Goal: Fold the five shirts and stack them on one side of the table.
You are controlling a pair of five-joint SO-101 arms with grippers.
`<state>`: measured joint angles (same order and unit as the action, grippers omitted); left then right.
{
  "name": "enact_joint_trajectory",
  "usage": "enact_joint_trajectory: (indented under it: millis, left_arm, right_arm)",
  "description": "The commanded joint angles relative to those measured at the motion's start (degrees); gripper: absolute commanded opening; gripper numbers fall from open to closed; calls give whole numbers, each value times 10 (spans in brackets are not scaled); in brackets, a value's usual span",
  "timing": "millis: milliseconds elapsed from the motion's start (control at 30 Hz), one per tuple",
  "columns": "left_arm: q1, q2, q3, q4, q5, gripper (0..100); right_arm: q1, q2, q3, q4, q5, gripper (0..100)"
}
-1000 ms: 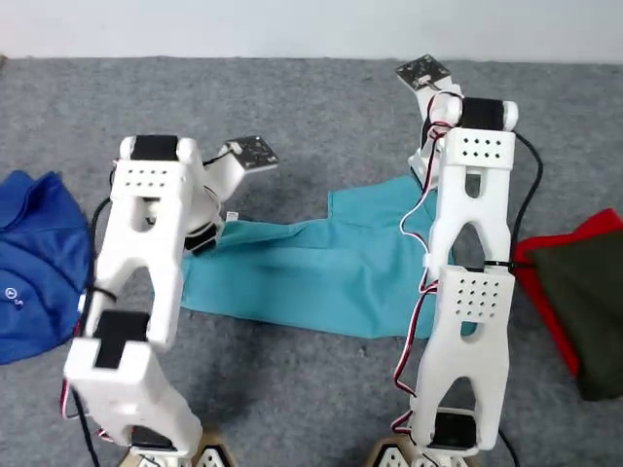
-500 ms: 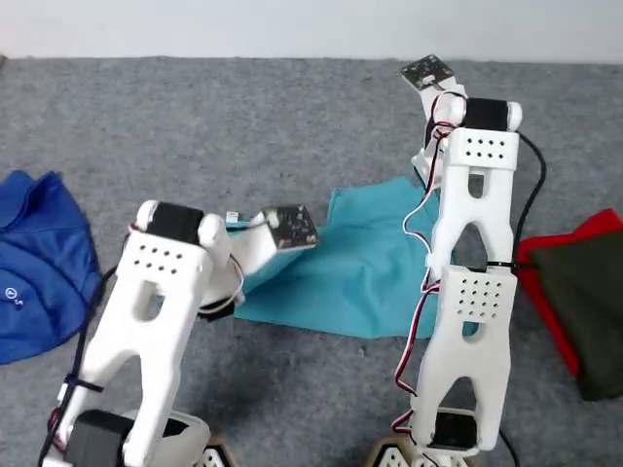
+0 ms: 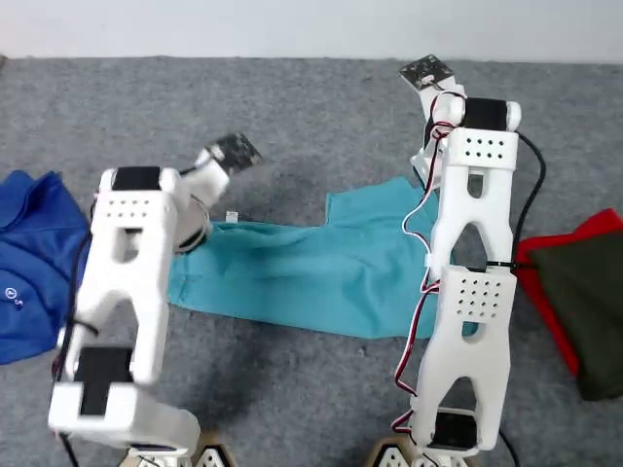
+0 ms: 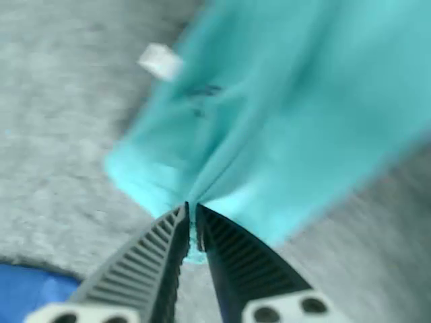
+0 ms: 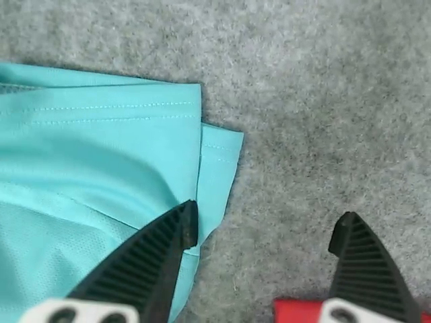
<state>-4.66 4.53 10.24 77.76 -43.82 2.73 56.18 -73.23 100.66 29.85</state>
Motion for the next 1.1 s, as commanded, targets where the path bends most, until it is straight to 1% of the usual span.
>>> enact_joint_trajectory:
  millis: [0,100,167,233,300,400,467,533,633,800,867,933,1067]
  left_arm:
    - [-19,62,-79,-52,55,13]
    - [-20,116,-138,-76,110,14]
    - [-16,149,-174,-76,126,16]
    - [-15,180,-209,-59,129,27]
    - [-16,207,-238,-36,133,70]
    - [-20,240,-275,-4,176,145]
    - [-20,258,-301,26,190,177]
    - [-19,272,-328,51,191,181]
    - [-30,279,-373,64,198,181]
    - [-84,285,-489,45,266,180]
    - [-98,285,-515,43,275,180]
    - [-107,285,-527,66,275,180]
    - [-120,280,-529,138,275,180]
  right_arm:
    - [5,-3,-3,25,-10,325]
    - [4,-2,-3,25,-10,325]
    - [4,-2,-3,25,-10,325]
    - [4,-2,-3,25,-10,325]
    - [4,-2,-3,25,-10,325]
    - [4,-2,-3,25,-10,325]
    - [1,-2,-3,25,-10,325]
    - [-2,-2,-3,25,-10,325]
    - [-9,-2,-3,25,-10,325]
    - [-17,-2,-3,25,-11,325]
    - [-18,-2,-3,25,-11,325]
    - [-16,-2,-3,24,-7,325]
    - [-13,0,-3,16,-5,327]
